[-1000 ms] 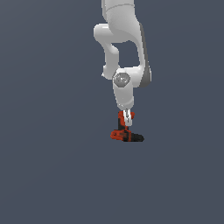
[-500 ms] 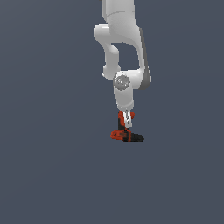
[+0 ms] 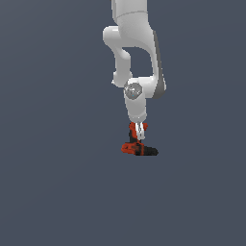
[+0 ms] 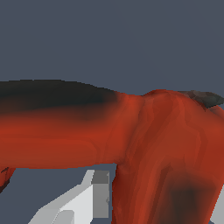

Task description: Pick up the object and move it to a goal position.

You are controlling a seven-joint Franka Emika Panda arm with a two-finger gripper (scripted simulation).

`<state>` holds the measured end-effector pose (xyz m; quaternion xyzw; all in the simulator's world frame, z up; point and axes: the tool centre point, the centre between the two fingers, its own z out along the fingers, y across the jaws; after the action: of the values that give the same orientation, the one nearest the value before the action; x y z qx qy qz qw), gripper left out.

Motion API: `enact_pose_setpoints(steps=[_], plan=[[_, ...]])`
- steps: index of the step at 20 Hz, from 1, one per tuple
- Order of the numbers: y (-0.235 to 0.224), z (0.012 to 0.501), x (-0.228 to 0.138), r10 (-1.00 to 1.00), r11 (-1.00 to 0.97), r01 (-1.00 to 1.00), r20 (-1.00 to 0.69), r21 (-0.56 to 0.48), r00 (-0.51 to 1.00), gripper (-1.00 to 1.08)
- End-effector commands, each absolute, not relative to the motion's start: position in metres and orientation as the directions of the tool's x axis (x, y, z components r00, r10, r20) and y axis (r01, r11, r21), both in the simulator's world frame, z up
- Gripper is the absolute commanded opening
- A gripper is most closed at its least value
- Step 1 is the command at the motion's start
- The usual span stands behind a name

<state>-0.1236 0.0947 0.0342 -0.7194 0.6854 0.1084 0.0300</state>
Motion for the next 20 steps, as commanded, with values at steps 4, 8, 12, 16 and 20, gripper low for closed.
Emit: enact_pose_setpoints(steps=[4, 8, 12, 16, 20], plan=[[0.073, 0.046, -0.118, -0.980, -0.056, -0.993, -0.197, 0.104, 0.035, -1.00], [0.043, 0.063, -0.111, -0.980, -0.055, -0.993, -0.196, 0.105, 0.034, -1.00], [0.005, 0.085, -0.102, -0.980, -0.055, -0.993, -0.195, 0.105, 0.034, -1.00], [-0.037, 0.108, -0.091, -0.981, -0.055, -0.993, -0.194, 0.106, 0.033, -1.00], [-0.081, 0.133, -0.080, -0.981, -0.055, -0.993, -0.192, 0.106, 0.033, -1.00]])
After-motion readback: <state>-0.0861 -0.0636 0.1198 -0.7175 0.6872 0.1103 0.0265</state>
